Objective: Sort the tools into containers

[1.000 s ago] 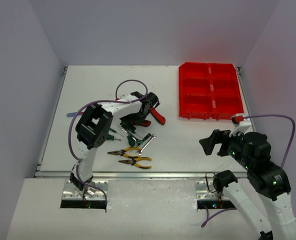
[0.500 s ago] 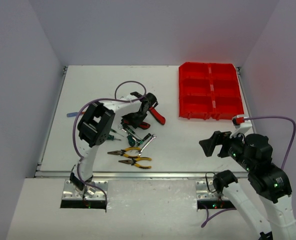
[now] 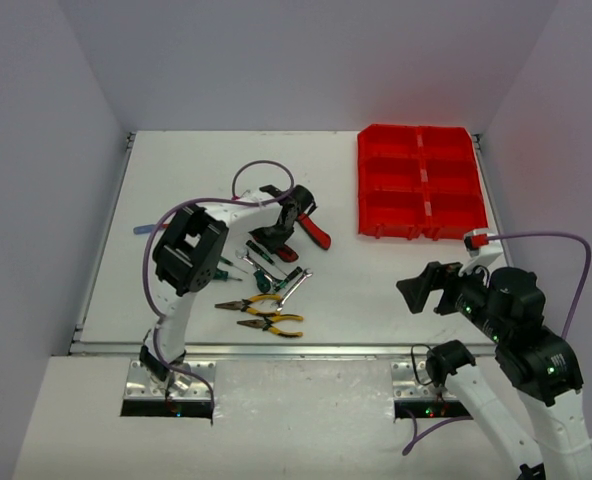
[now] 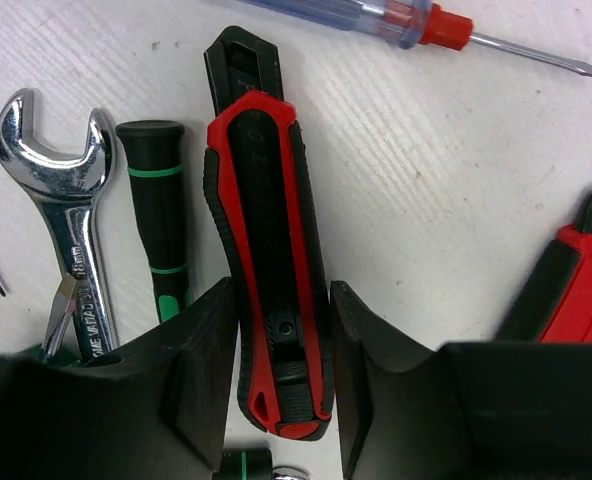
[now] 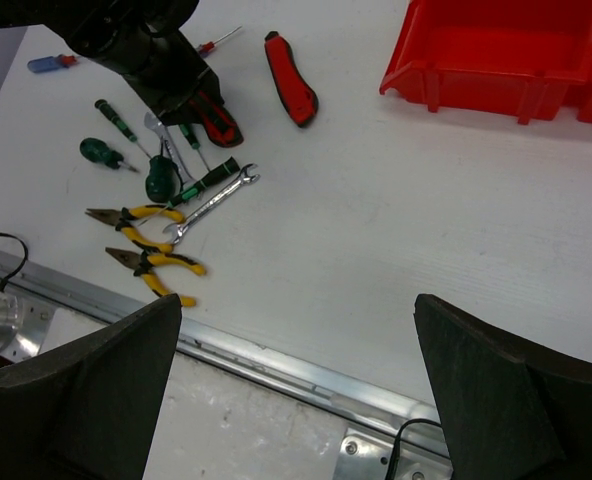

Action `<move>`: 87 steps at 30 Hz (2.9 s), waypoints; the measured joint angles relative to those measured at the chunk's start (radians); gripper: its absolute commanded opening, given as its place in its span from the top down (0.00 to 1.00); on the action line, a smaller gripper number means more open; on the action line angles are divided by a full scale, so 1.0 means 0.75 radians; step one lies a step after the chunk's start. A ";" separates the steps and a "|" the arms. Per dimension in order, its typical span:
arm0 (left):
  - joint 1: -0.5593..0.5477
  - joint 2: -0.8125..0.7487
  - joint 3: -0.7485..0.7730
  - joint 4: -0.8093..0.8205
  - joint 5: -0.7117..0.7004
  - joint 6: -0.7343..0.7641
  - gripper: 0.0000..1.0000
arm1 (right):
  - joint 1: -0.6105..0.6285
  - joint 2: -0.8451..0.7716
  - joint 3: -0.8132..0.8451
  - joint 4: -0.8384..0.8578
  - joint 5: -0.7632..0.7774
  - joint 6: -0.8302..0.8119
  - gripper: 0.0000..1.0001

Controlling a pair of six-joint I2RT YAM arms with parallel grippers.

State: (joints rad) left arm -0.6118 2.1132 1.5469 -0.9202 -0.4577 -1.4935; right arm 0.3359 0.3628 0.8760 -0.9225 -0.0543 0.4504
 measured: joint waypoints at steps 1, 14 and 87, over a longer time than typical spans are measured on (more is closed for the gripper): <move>-0.004 -0.004 -0.003 0.013 -0.011 0.019 1.00 | 0.000 0.000 -0.003 0.006 -0.003 0.000 0.01; -0.251 -0.690 -0.507 0.727 -0.180 0.628 1.00 | 0.000 0.278 -0.084 0.189 -0.094 0.049 0.01; -0.334 -1.714 -0.777 0.394 -0.224 1.025 0.00 | -0.310 1.479 0.541 0.916 -0.007 0.146 1.00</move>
State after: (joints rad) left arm -0.8625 0.8275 0.9642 -0.6251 -0.6257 -0.7245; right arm 0.1034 1.4718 1.2818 -0.2358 -0.0597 0.5601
